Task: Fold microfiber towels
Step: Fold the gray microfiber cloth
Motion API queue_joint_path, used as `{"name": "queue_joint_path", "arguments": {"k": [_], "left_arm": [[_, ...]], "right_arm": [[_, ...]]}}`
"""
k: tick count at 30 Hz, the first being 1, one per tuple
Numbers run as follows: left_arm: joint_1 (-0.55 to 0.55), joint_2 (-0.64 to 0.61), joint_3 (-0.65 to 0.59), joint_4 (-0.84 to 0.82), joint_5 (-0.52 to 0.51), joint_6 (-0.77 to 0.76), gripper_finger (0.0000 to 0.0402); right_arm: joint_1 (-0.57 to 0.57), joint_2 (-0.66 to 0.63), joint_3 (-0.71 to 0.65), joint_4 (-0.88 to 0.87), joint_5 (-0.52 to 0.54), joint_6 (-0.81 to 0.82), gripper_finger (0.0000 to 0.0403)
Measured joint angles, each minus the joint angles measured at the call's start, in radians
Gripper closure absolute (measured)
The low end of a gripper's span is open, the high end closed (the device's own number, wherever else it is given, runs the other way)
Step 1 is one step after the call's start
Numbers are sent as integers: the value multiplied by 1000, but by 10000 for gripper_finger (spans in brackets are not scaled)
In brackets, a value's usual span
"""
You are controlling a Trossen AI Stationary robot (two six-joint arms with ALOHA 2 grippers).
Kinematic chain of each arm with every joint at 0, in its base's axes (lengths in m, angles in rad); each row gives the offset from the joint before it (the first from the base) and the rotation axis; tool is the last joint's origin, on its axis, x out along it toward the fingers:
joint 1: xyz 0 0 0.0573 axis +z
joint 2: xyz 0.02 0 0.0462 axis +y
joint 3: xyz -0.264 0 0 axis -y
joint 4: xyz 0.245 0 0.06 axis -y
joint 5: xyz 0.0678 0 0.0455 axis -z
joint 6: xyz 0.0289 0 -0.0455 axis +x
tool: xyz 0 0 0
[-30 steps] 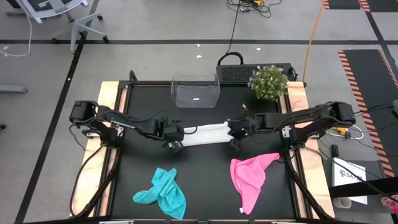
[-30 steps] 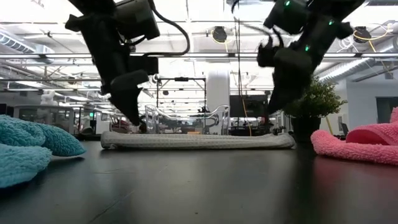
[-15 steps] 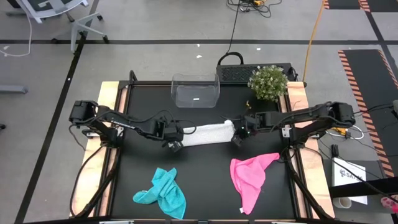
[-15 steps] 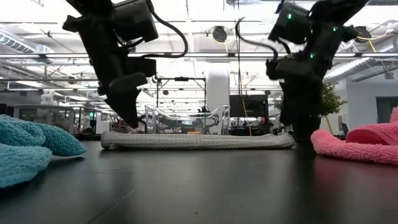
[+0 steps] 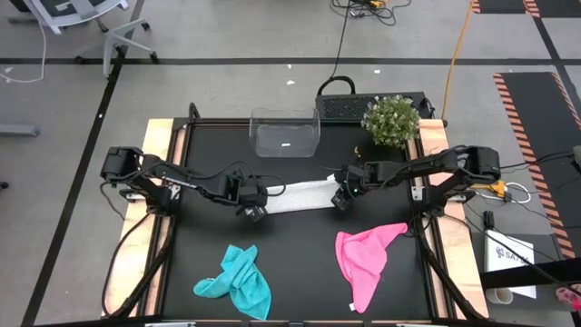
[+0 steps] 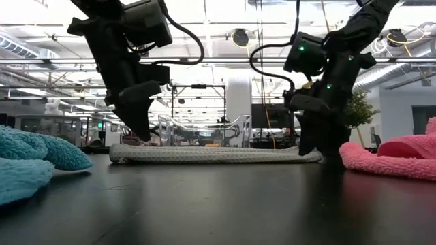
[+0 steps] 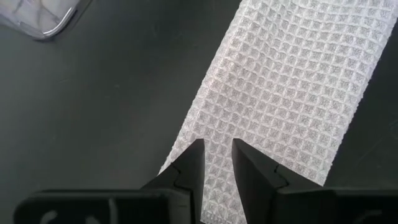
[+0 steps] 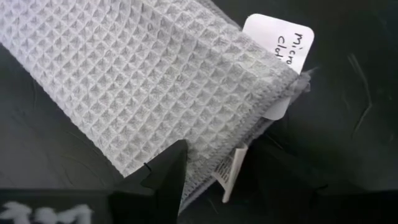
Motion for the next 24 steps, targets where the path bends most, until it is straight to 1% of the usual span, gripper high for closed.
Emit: {"name": "queue_joint_path", "arguments": {"k": [3,5,8,13,16,18,21,24], "left_arm": [[0,0,0,0,0,-4,316],[0,0,0,1,1,-10,316],[-1,0,0,1,11,-13,316],[-2,36,-2,5,22,-5,316],[-8,52,-5,-9,51,-11,316],[-18,64,-1,25,61,-16,316],[-36,79,-5,-11,72,-26,316],[-48,114,-1,15,65,-37,316]], "right_arm": [[0,2,0,-1,3,-17,225],[1,-2,-1,-3,12,-17,235],[0,-2,-2,-5,15,-18,263],[-1,0,-3,-1,18,-18,321],[0,0,-3,8,9,-20,349],[0,0,-3,8,7,-22,363],[0,0,-3,5,3,-26,378],[0,1,-3,2,2,-27,388]]}}
